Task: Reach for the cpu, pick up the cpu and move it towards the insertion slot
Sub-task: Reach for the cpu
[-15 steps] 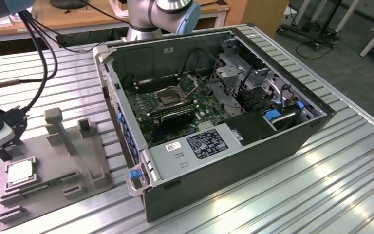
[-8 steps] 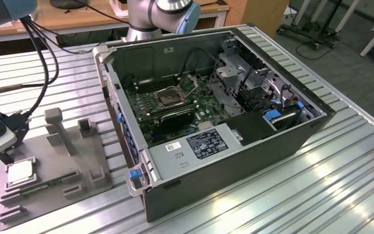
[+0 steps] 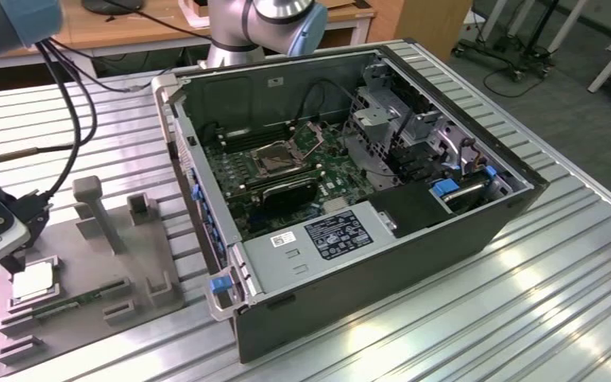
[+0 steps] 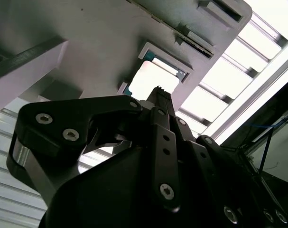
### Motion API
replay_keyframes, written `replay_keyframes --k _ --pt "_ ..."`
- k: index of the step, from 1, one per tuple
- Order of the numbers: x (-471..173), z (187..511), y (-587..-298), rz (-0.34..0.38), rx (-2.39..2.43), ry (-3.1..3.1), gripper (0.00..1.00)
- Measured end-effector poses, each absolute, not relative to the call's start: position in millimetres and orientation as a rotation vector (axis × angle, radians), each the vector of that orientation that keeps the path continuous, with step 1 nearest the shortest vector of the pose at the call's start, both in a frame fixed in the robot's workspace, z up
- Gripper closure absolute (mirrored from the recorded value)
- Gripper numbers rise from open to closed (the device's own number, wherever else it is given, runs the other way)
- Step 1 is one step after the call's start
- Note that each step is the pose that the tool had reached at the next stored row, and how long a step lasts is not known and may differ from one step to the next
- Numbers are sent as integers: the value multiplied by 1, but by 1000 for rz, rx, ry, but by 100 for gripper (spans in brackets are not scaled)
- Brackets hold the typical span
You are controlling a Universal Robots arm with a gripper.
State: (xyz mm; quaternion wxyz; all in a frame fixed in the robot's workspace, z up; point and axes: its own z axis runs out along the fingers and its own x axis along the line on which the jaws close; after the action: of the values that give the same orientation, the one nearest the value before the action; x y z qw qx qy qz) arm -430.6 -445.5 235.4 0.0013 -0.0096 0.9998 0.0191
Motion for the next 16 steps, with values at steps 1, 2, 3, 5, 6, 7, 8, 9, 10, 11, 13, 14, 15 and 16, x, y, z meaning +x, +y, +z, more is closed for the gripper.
replay_keyframes --k 1,2,3,5,6,7,8,9,10,11,13,14,15,16 --pt "-431 235 -446 60 -30 3139 89" --pt "-431 235 -446 60 -30 3139 89" --pt "-431 235 -446 60 -30 3139 89" --pt "-431 235 -446 60 -30 3138 89" --pt "-431 235 -446 60 -30 3138 89" --pt "-431 235 -446 60 -30 3138 89" --pt "-431 235 -446 60 -30 3138 89" --pt "-431 234 -445 60 -30 3138 89" --pt "-431 233 -445 60 -30 3138 89" --pt "-431 232 -446 60 -30 3138 89" --pt "-431 229 -446 60 -30 3138 89" --pt "-431 228 -445 60 -30 3138 89" --pt "-431 227 -446 60 -30 3138 89" --pt "-431 226 -445 60 -30 3138 89"
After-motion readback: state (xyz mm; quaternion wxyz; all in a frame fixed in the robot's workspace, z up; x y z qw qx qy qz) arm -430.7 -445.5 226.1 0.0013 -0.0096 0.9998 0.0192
